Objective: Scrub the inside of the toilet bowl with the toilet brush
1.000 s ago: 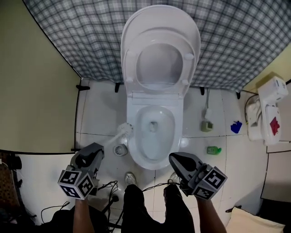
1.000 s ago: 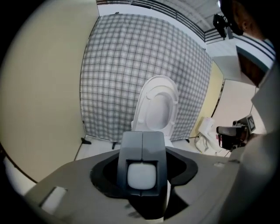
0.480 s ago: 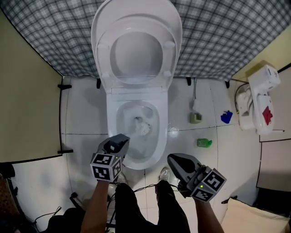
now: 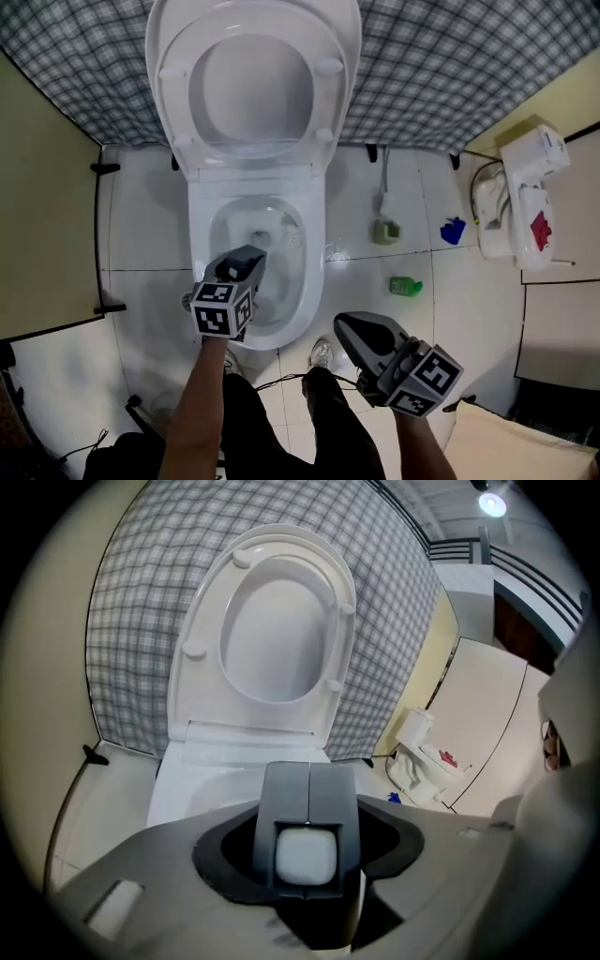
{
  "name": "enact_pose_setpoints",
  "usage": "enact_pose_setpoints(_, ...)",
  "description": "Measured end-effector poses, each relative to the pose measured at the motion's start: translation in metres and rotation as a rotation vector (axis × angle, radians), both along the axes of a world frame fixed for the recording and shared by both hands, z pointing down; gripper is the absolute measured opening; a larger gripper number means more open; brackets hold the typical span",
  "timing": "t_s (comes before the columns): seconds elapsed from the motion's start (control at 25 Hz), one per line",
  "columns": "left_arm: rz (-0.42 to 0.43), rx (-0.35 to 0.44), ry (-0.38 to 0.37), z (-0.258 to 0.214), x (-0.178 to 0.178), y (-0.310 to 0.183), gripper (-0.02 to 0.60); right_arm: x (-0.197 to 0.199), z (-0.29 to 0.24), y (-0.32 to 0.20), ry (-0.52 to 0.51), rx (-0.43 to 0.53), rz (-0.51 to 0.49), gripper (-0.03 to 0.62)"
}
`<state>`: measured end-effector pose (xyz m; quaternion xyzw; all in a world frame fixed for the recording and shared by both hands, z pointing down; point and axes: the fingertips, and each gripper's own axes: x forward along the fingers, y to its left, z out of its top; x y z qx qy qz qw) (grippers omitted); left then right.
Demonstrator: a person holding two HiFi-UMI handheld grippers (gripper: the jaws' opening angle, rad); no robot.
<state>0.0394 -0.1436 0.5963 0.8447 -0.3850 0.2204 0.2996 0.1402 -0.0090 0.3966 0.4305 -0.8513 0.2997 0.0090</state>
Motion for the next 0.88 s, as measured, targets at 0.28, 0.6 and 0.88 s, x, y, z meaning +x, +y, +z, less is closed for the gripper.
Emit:
enact_pose_setpoints(0.28, 0.073, -0.05, 0.05, 0.001, 0.008, 0.016, 0.22, 0.007, 0.01, 0.004, 0.001, -0.015, 0.022, 0.0)
enact_pose_setpoints(0.6, 0.22, -0.123, 0.005, -0.003, -0.007, 0.096, 0.221, -0.016, 0.002, 0.007, -0.014, -0.004, 0.002, 0.0)
enact_pose_setpoints(0.88, 0.341, -0.184, -0.066, -0.008, -0.043, 0.147, 0.219, -0.03, -0.002, 0.013, -0.027, 0.001, 0.0, 0.0)
